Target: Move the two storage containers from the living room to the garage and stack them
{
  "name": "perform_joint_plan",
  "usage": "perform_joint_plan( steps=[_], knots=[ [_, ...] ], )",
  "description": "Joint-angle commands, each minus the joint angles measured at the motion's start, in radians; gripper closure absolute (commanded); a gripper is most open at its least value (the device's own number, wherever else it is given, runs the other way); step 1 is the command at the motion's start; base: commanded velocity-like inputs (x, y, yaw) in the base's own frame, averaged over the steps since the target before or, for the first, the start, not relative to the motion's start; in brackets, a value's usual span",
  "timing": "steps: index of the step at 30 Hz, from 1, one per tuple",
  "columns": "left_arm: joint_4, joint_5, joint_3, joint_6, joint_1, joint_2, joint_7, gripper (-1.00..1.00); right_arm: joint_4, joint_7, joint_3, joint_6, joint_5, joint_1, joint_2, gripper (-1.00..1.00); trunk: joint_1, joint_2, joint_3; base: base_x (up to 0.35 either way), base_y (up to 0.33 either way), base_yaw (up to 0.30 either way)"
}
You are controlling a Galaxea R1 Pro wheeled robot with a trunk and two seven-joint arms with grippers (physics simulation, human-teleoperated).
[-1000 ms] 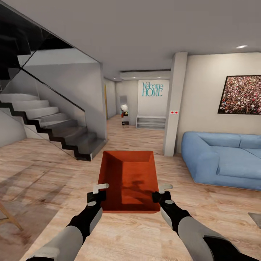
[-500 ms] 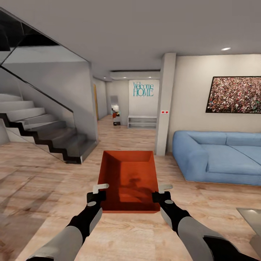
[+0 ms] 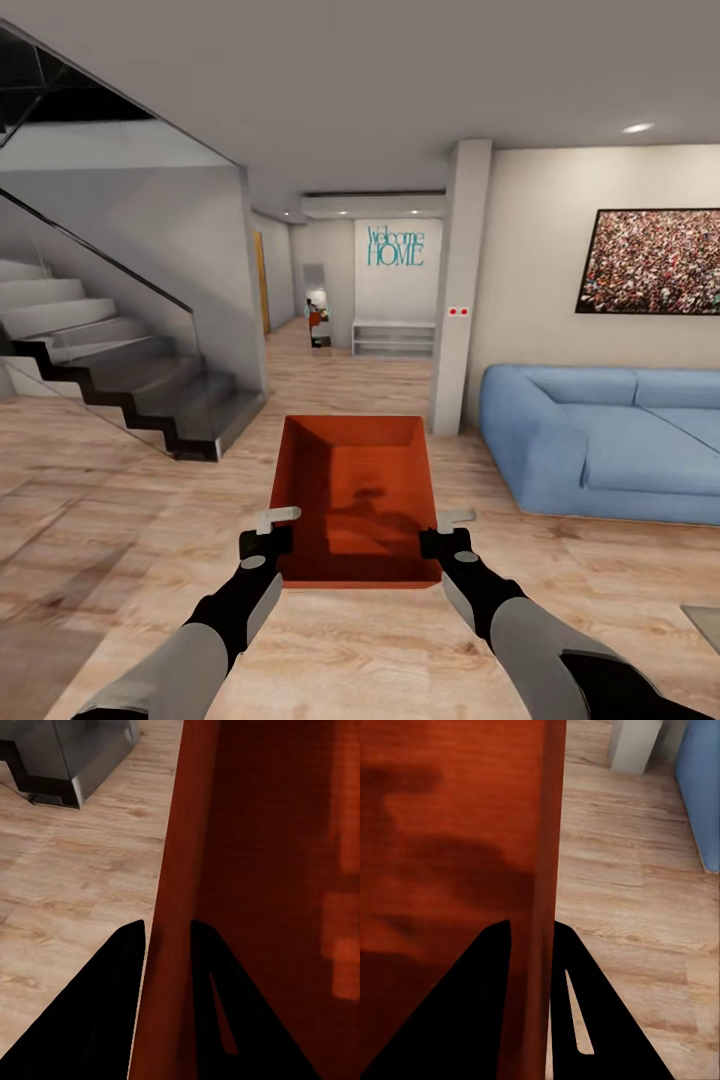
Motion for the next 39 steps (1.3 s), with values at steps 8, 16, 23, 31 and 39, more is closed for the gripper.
perform_joint_plan(
  steps=[8, 16, 23, 31, 39],
  knots=[
    [-0.002, -0.015, -0.001, -0.058, 0.0, 0.024, 0.029, 1.0, 0.004, 0.004, -0.042, -0.003, 0.002, -0.001, 0.001, 1.0, 0.001, -0.002, -0.002, 0.322, 0.0, 0.0],
    [-0.002, -0.015, 0.0, -0.058, 0.0, 0.024, 0.028, 1.0, 0.004, 0.004, -0.042, -0.003, 0.002, -0.001, 0.001, 1.0, 0.001, -0.002, -0.002, 0.322, 0.0, 0.0],
    [-0.001, -0.015, 0.001, -0.058, 0.0, 0.024, 0.026, 1.0, 0.004, 0.003, -0.042, -0.004, 0.002, -0.001, 0.001, 1.0, 0.001, -0.002, -0.002, 0.322, 0.0, 0.0],
    [-0.001, -0.015, 0.001, -0.058, -0.001, 0.024, 0.026, 1.0, 0.005, 0.003, -0.042, -0.003, 0.002, -0.001, 0.001, 1.0, 0.001, -0.002, -0.002, 0.322, 0.0, 0.0],
    [-0.001, -0.015, 0.002, -0.058, 0.0, 0.024, 0.026, 1.0, 0.004, 0.004, -0.042, -0.003, 0.002, -0.001, 0.001, 1.0, 0.001, -0.002, -0.002, 0.322, 0.0, 0.0]
  ],
)
